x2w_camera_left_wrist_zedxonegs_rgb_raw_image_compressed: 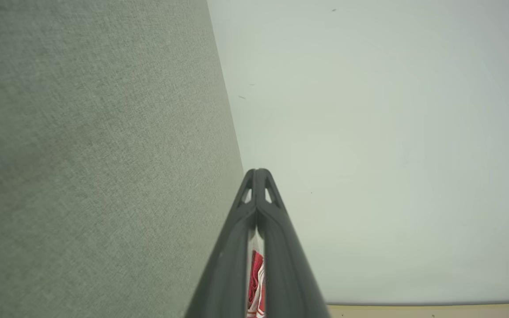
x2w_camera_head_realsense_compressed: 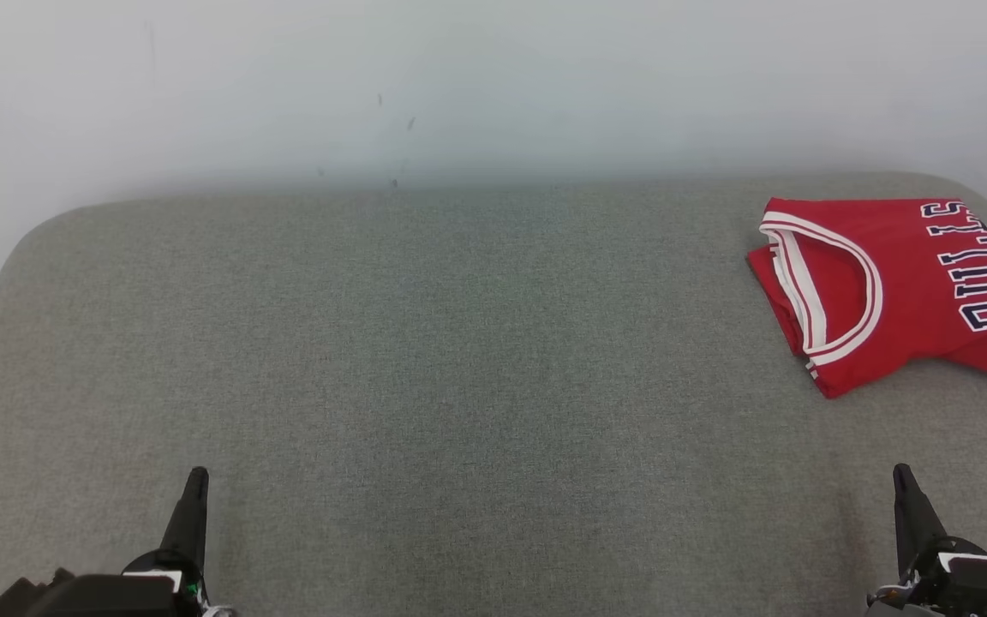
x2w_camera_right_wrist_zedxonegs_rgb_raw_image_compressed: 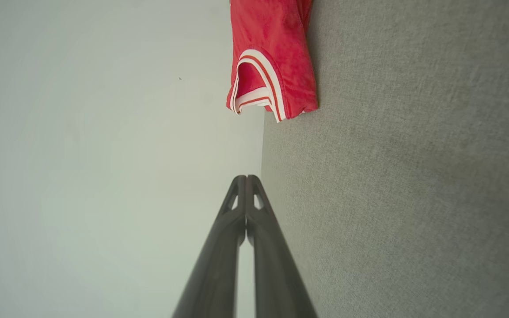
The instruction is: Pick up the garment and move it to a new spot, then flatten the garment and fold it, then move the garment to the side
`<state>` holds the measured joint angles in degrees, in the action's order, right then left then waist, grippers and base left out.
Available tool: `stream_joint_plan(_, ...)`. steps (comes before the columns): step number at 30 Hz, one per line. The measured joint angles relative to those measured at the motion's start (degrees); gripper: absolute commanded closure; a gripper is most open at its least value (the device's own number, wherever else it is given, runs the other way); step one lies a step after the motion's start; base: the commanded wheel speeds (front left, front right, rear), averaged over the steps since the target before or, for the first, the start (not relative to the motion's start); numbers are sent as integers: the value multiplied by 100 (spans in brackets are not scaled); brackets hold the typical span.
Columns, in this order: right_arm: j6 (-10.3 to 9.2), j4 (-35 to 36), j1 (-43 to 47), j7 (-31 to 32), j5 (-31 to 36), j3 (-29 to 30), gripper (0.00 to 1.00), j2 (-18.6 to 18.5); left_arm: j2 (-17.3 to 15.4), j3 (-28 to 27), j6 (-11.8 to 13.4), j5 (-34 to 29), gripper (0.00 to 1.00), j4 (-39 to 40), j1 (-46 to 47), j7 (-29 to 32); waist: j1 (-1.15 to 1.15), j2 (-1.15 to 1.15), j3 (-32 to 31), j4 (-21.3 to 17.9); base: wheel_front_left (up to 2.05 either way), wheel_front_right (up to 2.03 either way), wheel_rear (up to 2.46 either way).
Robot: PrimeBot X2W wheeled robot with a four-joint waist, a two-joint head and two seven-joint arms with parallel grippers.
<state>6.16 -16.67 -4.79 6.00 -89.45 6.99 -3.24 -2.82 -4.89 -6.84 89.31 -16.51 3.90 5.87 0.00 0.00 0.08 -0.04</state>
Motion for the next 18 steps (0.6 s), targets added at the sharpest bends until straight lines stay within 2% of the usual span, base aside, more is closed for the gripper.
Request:
stream_joint_plan(6,58,-34,-44,51,-190,69,100,71,41,-30,-22,236,100,-34,72,62,0,0,2,4,0,0,0)
stream_joint_plan(18,59,-36,-44,49,-190,71,100,71,42,-32,-22,240,100,-44,72,62,0,0,2,4,0,0,0)
